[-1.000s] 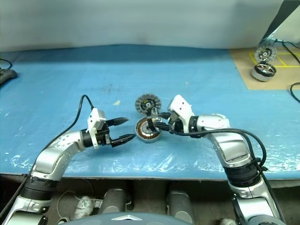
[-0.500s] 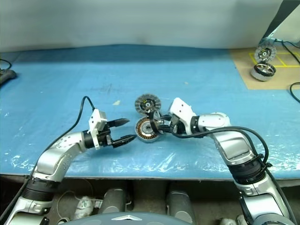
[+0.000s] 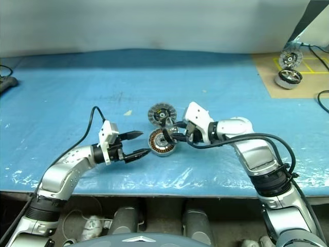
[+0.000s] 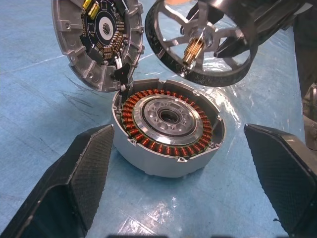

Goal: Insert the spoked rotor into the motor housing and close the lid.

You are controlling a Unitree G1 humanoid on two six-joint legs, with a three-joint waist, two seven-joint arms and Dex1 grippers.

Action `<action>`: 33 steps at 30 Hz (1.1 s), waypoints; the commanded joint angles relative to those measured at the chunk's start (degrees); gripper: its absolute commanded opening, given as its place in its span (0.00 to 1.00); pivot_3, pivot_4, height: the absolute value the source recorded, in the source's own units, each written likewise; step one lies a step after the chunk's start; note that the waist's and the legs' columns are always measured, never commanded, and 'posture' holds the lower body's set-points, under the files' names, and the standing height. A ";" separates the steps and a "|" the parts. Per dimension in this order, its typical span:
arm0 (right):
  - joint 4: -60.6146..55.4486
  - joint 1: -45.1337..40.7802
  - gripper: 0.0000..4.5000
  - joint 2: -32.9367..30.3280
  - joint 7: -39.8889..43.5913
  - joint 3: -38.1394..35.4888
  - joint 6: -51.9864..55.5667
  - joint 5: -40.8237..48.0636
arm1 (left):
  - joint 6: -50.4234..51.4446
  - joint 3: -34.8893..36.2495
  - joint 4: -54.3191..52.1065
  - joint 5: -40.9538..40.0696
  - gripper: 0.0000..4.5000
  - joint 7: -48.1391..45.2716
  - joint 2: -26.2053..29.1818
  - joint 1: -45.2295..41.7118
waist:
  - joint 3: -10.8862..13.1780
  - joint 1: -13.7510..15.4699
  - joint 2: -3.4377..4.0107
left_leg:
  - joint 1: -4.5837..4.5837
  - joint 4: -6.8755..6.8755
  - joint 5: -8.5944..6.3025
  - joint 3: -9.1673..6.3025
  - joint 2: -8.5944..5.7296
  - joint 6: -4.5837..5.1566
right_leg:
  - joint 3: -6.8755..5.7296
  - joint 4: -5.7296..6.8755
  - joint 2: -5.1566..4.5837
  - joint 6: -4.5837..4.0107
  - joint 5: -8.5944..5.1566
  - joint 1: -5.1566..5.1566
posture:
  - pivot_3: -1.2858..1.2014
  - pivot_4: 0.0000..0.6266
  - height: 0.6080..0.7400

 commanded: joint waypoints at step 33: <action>4.28 -1.77 0.85 -1.65 2.98 5.13 -9.84 -4.98 | -1.30 0.66 -1.82 -0.42 1.00 0.14 0.10 0.28 | 0.00 0.08 0.00 | 0.02 0.13 0.00 -0.01 0.00 0.01 | 0.00 0.15 0.00 0.00 0.00 0.03 | 0.52 0.24 1.00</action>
